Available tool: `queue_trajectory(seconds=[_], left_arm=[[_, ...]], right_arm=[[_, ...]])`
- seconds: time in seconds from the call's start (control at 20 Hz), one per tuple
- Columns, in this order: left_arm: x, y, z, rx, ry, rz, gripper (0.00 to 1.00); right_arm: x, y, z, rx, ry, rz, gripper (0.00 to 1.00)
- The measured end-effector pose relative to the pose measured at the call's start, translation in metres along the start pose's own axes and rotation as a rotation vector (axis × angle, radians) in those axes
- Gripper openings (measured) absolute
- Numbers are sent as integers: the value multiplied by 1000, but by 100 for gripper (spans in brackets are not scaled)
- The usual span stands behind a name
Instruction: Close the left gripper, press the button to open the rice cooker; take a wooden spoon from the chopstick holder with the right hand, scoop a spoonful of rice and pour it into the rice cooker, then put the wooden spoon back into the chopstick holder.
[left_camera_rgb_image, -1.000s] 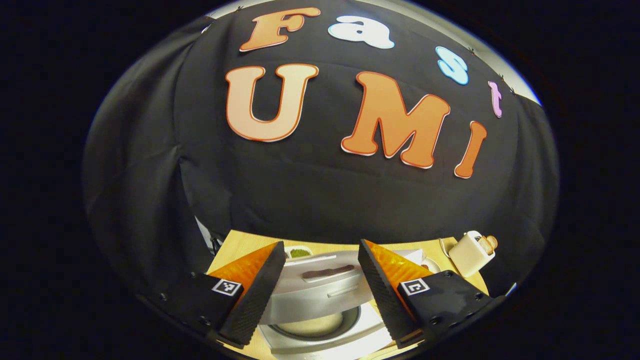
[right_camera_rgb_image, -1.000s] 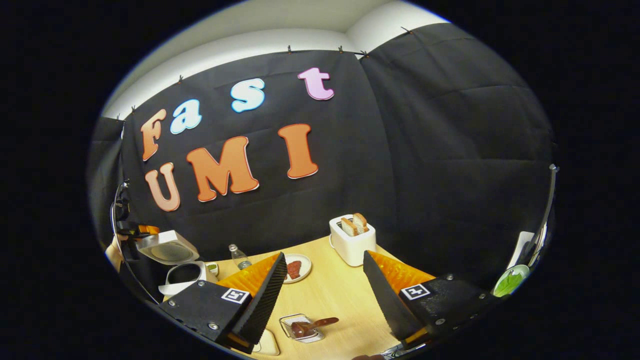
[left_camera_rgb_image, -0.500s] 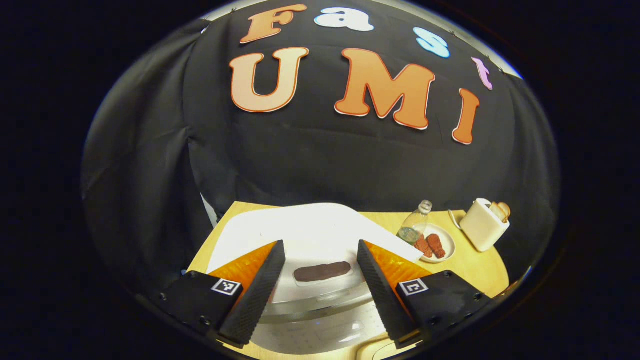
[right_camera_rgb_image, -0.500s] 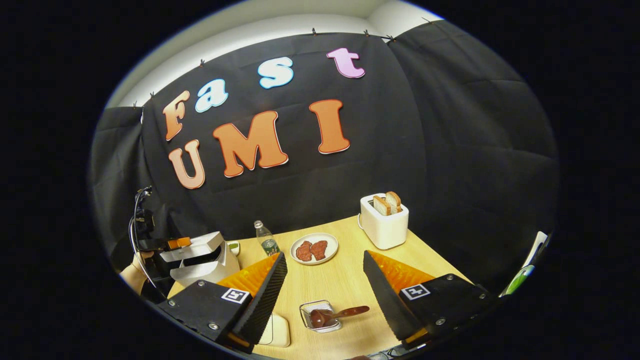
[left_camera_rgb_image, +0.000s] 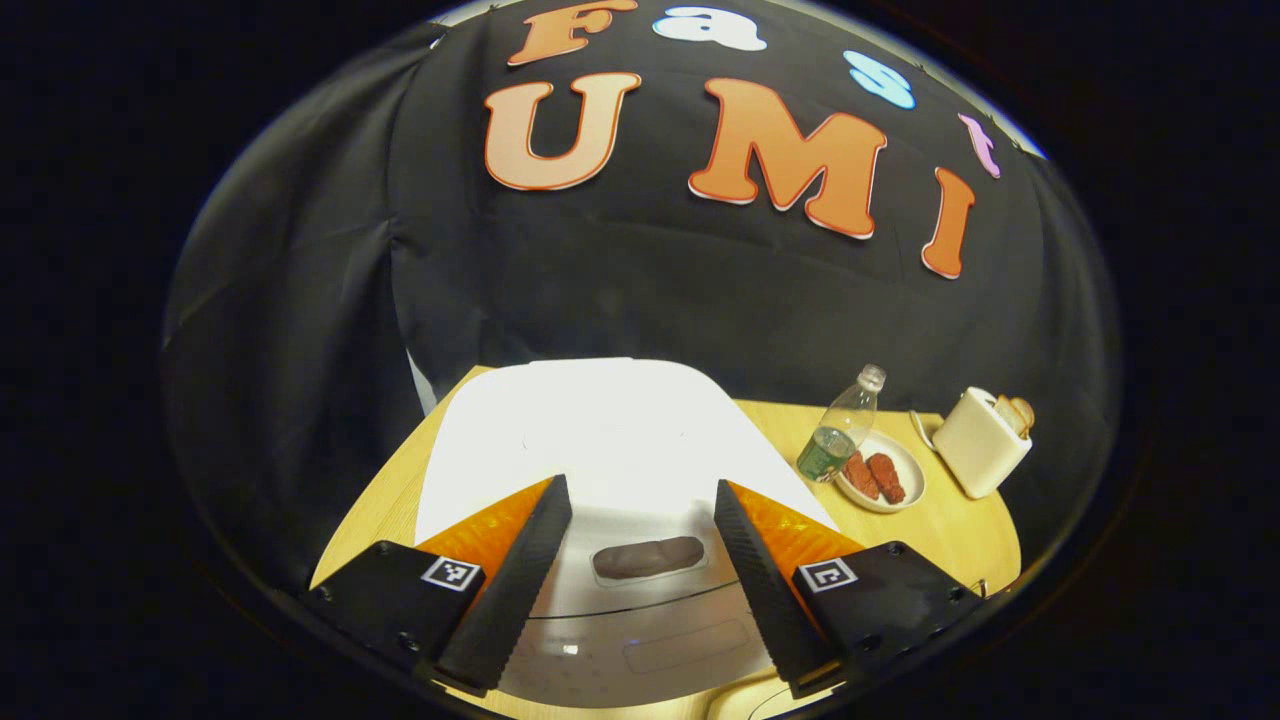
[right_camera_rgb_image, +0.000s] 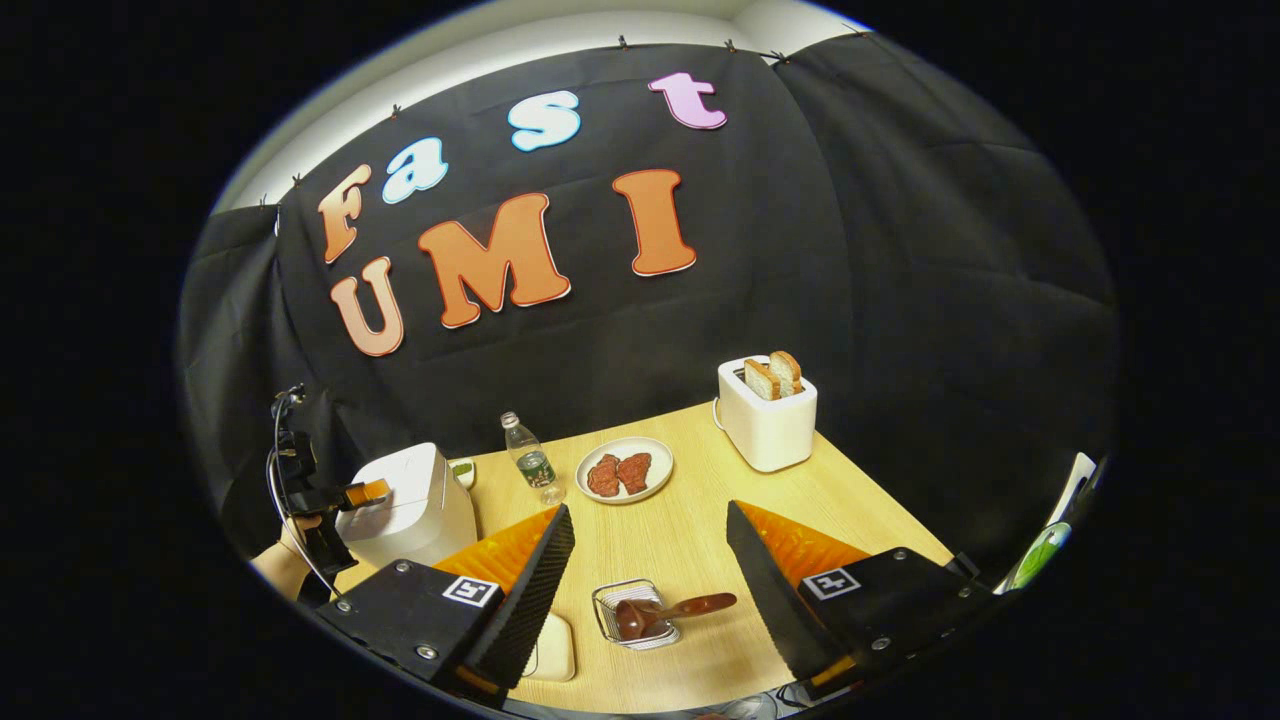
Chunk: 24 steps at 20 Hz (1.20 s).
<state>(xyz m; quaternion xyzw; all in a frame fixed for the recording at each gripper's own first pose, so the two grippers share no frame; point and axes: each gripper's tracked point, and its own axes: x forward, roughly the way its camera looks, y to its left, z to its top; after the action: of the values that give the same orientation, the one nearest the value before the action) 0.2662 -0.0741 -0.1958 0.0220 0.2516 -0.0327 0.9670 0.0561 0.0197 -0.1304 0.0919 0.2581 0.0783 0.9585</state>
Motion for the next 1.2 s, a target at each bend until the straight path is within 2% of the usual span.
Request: queue_trajectory(seconds=[0.05, 0.15, 0.25, 0.35, 0.45, 0.6, 0.85, 1.0, 1.2], left_arm=[[1, 5, 2, 18, -19, 13, 100], [4, 3, 4, -37, -40, 20, 100], [2, 1, 7, 15, -46, 23, 100], [-13, 0, 7, 24, -1, -5, 99], [-39, 4, 31, -2, -64, -13, 99], [-97, 15, 68, -12, -141, -32, 99], [-219, 55, 138, -55, -326, 18, 98], [-294, 79, 160, -68, -426, 52, 99], [-362, 102, 167, -80, -500, 82, 99]], right_arm=[[1, 1, 0, 0, 2, 2, 95], [1, 2, -1, -15, -3, -2, 95], [2, 3, 0, -49, -5, -7, 95], [0, 6, 11, -72, -26, -1, 95], [-1, 13, 26, -90, -61, 11, 95], [-7, 26, 48, -127, -108, 29, 95], [-20, 45, 84, -210, -194, 21, 95], [-30, 59, 100, -215, -229, 44, 95], [-49, 72, 117, -239, -274, 62, 95]])
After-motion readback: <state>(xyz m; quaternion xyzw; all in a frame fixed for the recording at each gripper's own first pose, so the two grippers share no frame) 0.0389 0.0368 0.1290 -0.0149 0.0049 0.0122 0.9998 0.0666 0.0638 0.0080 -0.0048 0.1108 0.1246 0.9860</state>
